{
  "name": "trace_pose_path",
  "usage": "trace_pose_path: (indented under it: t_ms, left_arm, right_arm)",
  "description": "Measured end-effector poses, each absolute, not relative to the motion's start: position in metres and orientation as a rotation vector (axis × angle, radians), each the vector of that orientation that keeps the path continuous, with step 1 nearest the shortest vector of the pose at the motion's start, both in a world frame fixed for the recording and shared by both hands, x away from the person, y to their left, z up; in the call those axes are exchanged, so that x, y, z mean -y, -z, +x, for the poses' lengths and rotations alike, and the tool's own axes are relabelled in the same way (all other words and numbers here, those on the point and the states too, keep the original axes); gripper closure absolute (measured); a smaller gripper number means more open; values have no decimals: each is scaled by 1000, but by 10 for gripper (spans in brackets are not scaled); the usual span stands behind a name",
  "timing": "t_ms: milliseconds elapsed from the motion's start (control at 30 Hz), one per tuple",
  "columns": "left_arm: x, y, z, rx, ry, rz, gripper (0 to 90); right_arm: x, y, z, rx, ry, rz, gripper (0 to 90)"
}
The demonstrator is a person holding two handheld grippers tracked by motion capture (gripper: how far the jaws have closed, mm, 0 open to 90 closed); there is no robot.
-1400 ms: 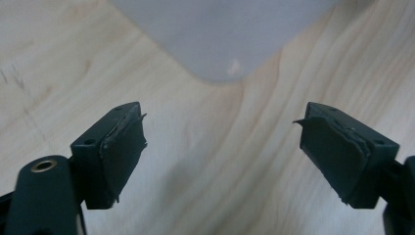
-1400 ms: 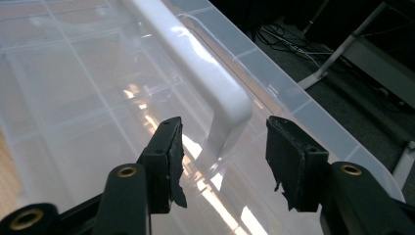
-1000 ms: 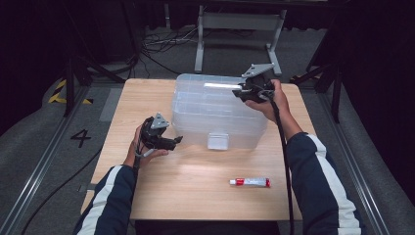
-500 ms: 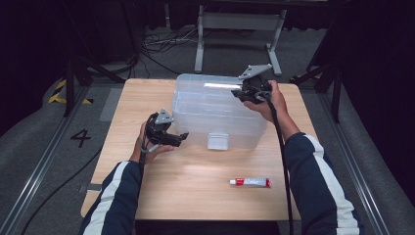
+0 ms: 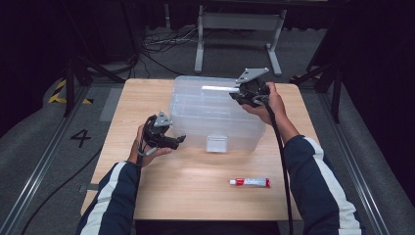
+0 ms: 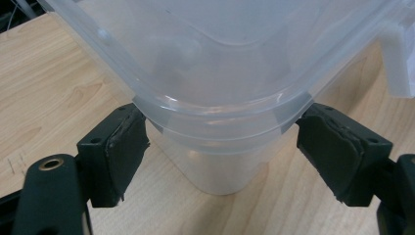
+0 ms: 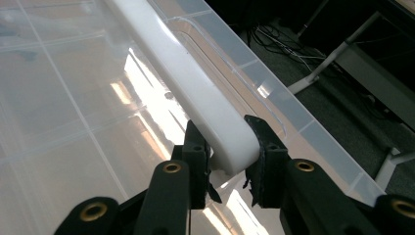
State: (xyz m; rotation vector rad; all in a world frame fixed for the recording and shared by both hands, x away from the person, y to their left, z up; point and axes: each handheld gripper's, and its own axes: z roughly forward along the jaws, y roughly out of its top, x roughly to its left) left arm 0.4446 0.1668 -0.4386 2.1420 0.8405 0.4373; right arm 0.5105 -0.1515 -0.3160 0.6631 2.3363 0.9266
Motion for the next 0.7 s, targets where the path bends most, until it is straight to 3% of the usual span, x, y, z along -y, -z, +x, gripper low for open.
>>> trace_pose_path:
  t_ms: [700]
  left_arm:
    - [-167,434,418,-828,-422,2185,232]
  right_arm:
    - [155,314,490,-2381,-942,599,732]
